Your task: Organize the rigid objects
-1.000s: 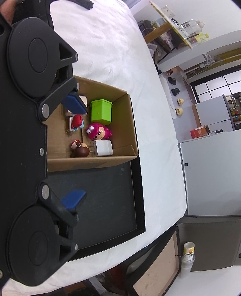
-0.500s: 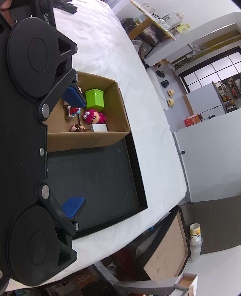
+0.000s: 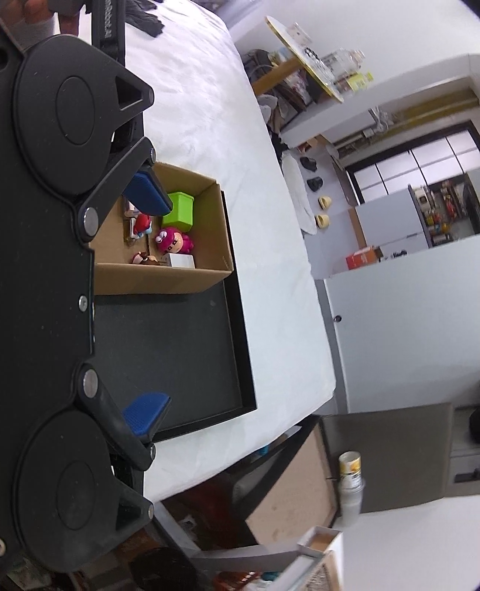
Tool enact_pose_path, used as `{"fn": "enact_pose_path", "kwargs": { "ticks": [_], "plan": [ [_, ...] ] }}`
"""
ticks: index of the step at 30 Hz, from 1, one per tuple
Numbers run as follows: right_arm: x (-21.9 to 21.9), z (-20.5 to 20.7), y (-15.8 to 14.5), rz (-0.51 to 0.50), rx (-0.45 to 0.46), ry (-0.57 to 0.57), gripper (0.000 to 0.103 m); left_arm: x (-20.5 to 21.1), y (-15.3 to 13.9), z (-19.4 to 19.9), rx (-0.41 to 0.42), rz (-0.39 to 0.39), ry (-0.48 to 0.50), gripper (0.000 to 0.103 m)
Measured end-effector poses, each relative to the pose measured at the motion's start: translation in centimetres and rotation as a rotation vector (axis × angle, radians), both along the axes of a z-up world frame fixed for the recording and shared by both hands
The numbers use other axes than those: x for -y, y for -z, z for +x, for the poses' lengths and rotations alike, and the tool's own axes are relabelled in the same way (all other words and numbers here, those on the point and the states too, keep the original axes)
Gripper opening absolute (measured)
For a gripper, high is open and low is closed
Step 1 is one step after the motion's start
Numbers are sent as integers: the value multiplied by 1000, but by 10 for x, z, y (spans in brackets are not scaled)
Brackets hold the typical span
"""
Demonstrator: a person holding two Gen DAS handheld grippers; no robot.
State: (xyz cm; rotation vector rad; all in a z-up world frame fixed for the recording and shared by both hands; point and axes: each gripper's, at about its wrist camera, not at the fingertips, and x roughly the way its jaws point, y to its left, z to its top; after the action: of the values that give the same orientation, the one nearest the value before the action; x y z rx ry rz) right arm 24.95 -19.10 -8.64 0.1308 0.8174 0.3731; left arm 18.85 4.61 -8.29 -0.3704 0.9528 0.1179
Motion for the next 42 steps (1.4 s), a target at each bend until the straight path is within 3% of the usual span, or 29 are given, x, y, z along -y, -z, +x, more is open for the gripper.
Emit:
{"fn": "enact_pose_path", "kwargs": {
  "ticks": [12,42],
  "plan": [
    [16,-13,-26,46,-62,-10,103,6,-37,-29,39,66,50,95],
    [-1,-98,-74,-14,5,-88,103,14,-73,-126,140,167,67,95]
  ]
}}
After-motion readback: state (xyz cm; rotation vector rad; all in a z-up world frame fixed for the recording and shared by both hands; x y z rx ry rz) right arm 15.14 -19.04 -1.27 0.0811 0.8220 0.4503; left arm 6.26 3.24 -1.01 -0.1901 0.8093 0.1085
